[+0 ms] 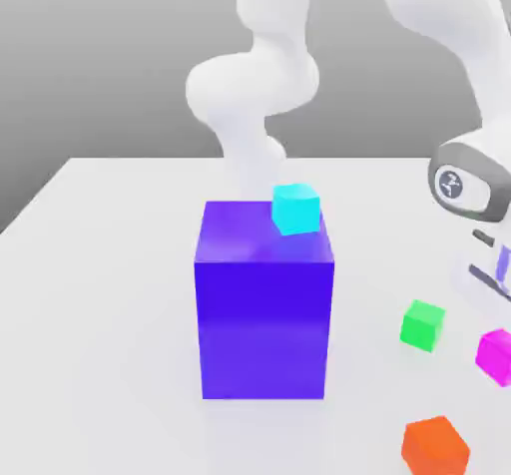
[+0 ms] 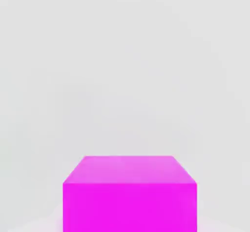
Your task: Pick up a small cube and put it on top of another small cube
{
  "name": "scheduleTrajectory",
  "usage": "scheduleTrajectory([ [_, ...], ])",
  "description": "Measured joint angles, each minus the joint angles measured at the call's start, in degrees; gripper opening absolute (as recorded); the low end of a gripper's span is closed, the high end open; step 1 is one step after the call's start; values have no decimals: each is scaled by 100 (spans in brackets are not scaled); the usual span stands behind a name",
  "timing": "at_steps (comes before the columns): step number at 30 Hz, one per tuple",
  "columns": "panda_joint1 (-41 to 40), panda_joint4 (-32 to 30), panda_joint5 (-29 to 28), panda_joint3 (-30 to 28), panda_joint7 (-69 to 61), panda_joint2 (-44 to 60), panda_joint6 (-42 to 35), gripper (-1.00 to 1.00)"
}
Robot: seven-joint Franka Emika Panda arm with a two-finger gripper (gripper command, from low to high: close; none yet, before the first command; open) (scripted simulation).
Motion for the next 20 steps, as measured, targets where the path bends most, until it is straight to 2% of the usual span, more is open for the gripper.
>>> scheduleTrajectory([
  [5,176,-927,82,109,505,-924,-12,-100],
  [10,256,-1880,-122,280,1217,-1921,53,-100],
  [17,226,-2008,-372,306,1507,-892,1239,-100],
  [18,229,-2003,-415,293,1539,-756,1369,100],
  [20,227,-2003,-415,293,1539,-756,1368,100],
])
